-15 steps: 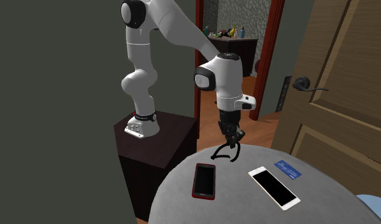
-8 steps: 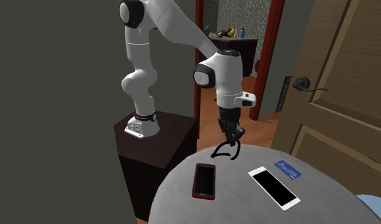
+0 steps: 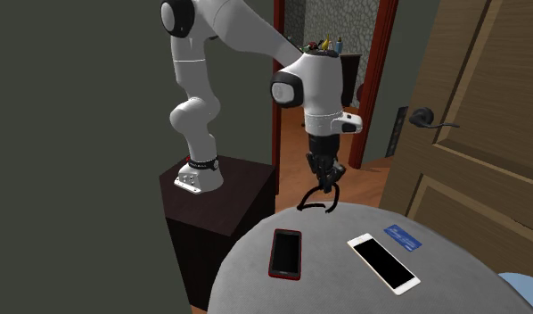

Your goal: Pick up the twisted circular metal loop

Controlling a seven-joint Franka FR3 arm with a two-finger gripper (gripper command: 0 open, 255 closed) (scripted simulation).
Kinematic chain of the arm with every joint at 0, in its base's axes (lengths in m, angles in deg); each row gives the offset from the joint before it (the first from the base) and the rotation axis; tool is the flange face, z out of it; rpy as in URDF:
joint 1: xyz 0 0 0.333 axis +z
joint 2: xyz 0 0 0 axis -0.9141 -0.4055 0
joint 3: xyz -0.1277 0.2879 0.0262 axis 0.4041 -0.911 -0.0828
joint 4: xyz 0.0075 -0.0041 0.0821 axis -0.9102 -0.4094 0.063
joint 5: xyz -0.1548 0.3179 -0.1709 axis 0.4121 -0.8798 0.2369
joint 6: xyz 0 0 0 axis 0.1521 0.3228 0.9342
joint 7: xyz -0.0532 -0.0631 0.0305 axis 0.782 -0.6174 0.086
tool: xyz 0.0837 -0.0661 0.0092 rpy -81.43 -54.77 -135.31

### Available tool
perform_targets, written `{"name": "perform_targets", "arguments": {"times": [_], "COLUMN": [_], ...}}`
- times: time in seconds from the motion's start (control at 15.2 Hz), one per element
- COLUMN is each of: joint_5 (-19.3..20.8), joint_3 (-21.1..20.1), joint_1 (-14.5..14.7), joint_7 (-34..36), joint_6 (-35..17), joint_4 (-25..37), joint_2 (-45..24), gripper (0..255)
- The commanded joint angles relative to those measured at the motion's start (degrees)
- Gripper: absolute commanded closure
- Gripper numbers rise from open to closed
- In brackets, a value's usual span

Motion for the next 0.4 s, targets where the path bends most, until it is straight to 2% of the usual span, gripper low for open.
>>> {"name": "perform_targets", "arguments": {"times": [0.0,0.33], "joint_5": [0.5,1.3], "joint_3": [0.0,-0.1], "joint_1": [0.0,0.0], "joint_7": [0.4,1.0], "joint_6": [1.5,3.9], "joint_4": [0.8,2.2], "joint_2": [0.8,1.9], "gripper": [255,255]}}
